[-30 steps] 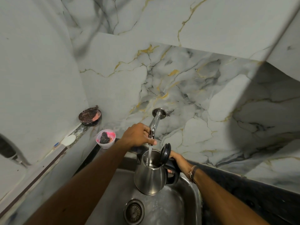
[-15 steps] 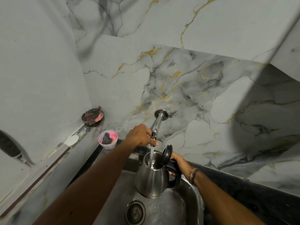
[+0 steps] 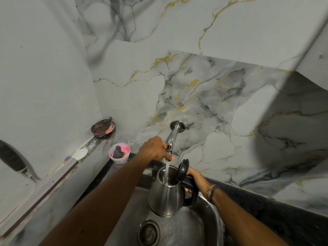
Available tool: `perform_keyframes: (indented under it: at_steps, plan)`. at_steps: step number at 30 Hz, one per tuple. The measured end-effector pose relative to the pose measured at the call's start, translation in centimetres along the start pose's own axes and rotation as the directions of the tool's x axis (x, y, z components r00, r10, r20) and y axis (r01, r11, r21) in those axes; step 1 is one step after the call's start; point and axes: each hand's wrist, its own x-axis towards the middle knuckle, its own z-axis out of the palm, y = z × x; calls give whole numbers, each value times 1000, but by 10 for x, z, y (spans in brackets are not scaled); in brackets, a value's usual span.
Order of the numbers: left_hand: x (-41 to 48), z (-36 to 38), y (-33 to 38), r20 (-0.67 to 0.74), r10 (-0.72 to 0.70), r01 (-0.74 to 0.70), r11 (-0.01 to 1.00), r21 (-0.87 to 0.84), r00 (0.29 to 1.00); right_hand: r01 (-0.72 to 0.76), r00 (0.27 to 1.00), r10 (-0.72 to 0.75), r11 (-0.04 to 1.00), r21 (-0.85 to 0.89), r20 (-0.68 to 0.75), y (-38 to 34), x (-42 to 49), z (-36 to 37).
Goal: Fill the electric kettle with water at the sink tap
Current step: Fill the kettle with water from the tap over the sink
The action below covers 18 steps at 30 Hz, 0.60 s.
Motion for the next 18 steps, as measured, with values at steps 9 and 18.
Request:
perform_keyframes:
  at_steps: [9,18]
  plan:
    - [4,-1,1,16,-6,6,1000,12,1000,8,1000,-9,1000,-30,-11,3,3,-3]
    - [4,-1,2,22,-18,18,999,30,1000,-2,1000,2,1000,-27,-12,3,5,-1]
